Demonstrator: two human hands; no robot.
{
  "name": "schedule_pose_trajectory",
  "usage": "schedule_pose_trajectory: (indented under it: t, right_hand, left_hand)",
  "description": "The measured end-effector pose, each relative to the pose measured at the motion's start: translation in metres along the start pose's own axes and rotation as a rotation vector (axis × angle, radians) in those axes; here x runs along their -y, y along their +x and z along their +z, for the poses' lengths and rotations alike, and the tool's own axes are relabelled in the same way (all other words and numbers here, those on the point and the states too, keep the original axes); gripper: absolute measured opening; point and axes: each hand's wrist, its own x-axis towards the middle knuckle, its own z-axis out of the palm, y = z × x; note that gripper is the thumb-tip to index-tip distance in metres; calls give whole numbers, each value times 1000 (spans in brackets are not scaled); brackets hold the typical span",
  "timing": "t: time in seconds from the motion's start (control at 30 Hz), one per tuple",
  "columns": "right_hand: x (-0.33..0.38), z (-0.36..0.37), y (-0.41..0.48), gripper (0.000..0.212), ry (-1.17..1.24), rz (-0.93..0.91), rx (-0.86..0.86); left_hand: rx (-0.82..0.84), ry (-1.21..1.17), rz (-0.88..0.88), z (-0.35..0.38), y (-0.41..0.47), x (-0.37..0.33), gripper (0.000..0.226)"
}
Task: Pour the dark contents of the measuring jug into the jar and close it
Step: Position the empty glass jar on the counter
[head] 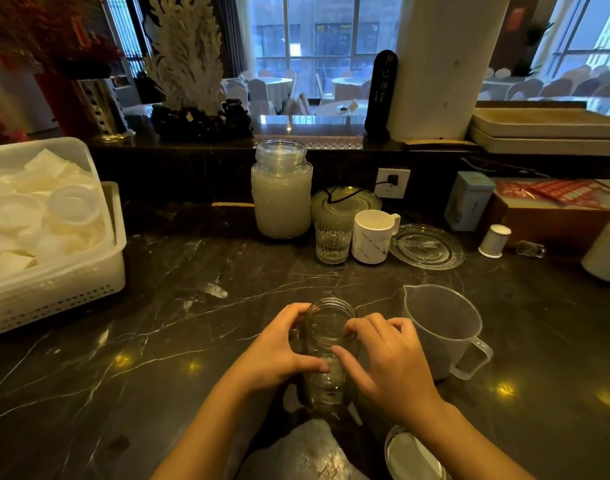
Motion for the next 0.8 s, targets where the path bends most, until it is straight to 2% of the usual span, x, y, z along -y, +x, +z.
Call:
schedule_pose_trajectory:
  t: [0.43, 0.6, 0.8]
  right_hand:
    - [2, -1, -6, 29, 20, 46, -8]
    - [3, -7, -6, 35, 46, 60, 6]
    - [-14, -33, -10, 39, 46, 110, -73]
  left_hand:
    - [63, -111, 52, 1, 3, 6, 71]
    - [62, -129, 55, 3, 2, 7, 72]
    - [59, -145, 68, 4, 2, 7, 71]
